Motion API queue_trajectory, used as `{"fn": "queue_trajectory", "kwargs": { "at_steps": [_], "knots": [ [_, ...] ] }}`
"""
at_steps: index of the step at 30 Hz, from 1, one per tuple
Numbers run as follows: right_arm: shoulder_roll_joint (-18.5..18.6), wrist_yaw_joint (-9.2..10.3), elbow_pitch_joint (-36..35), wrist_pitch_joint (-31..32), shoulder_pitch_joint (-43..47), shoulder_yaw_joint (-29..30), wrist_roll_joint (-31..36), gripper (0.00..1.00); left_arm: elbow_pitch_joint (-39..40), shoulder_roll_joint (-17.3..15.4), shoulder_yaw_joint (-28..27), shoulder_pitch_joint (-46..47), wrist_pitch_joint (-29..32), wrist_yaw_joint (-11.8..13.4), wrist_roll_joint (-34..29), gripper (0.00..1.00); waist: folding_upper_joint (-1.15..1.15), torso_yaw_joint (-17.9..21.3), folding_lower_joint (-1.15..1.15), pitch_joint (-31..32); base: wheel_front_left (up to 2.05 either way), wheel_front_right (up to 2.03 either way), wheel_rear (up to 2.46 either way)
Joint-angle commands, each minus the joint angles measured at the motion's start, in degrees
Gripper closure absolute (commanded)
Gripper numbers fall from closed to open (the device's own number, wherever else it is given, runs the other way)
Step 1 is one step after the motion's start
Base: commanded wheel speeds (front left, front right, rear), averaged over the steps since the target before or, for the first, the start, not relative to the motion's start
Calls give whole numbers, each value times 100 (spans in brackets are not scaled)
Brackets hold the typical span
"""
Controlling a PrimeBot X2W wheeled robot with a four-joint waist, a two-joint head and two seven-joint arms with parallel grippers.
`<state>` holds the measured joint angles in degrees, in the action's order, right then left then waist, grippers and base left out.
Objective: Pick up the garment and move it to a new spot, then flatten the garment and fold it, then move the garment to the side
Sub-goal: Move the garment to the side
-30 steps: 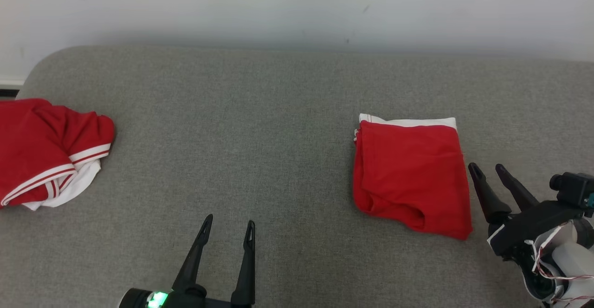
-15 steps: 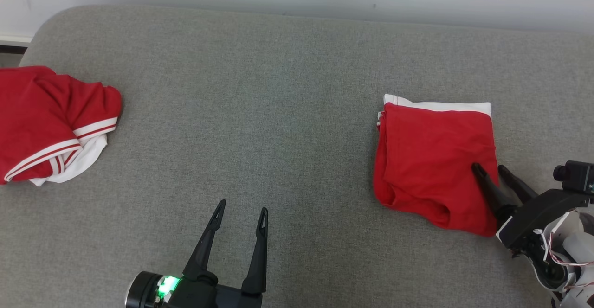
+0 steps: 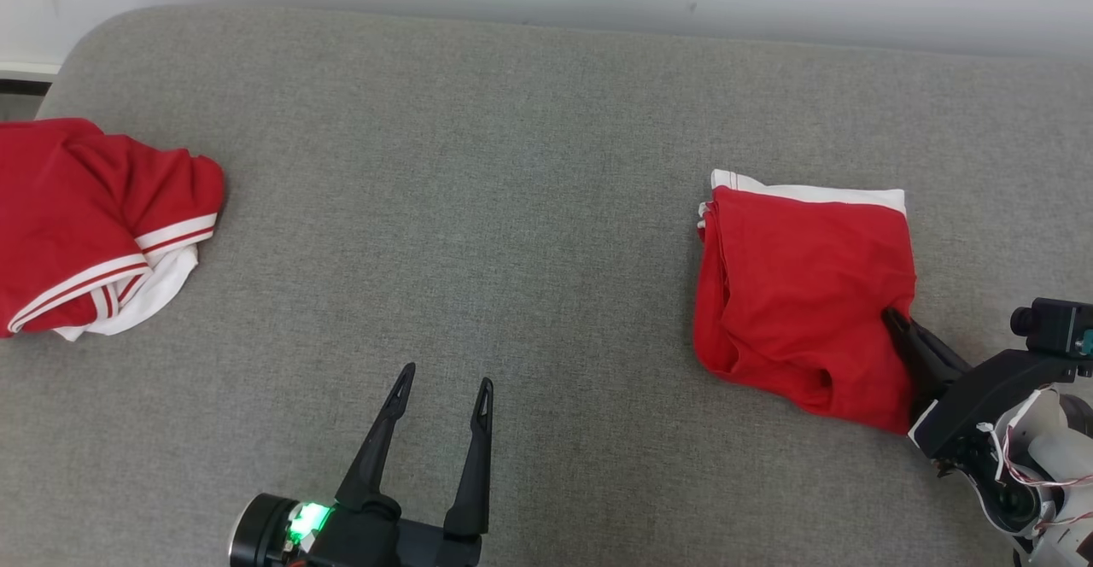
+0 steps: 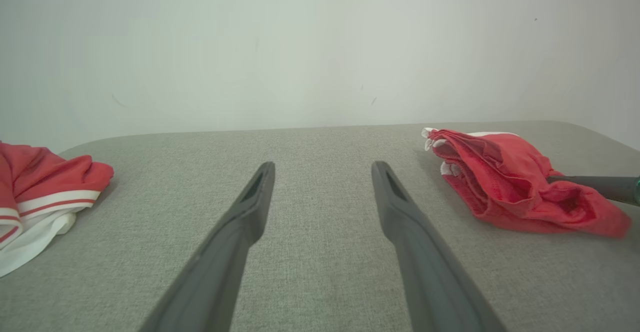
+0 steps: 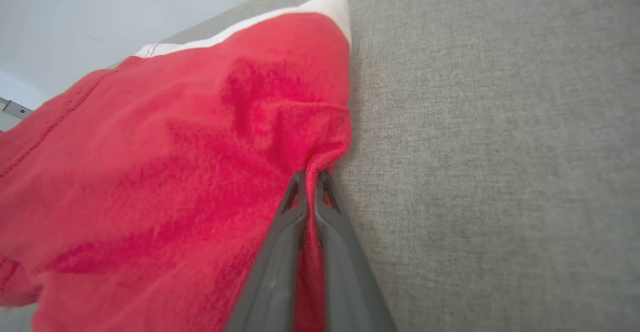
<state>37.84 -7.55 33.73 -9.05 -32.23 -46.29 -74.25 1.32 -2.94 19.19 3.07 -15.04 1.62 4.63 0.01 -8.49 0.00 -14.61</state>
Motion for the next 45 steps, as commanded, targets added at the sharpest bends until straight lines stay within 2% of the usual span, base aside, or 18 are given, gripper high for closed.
{"fn": "queue_trajectory", "kwargs": {
  "at_steps": [1,11,19,29,36,45],
  "knots": [
    [57,14,-3,-61,-53,-52,-46,100,1,9,-20,52,-19,29,-48,0,-1,27,0,5,0,0,0],
    [276,14,-111,-332,-296,-410,8,100,-12,9,-99,40,-18,-4,-109,0,-1,415,0,-32,0,0,0],
    [320,14,-193,-522,-411,-524,-189,100,-50,-12,-165,166,-19,-103,-222,0,-1,957,0,-170,0,0,0],
    [109,14,-222,-612,-376,-568,-238,100,-70,-163,-249,248,-19,-195,-356,0,-1,1768,0,-316,0,0,0],
    [-102,14,-265,-617,-333,-302,-38,100,-61,-296,-261,318,-18,-229,-434,0,-1,2297,0,-447,0,0,0],
    [-261,14,-355,-619,-374,-90,260,100,-88,-442,-207,461,-18,-279,-483,0,-1,2725,0,-651,0,0,0]
  ]
}}
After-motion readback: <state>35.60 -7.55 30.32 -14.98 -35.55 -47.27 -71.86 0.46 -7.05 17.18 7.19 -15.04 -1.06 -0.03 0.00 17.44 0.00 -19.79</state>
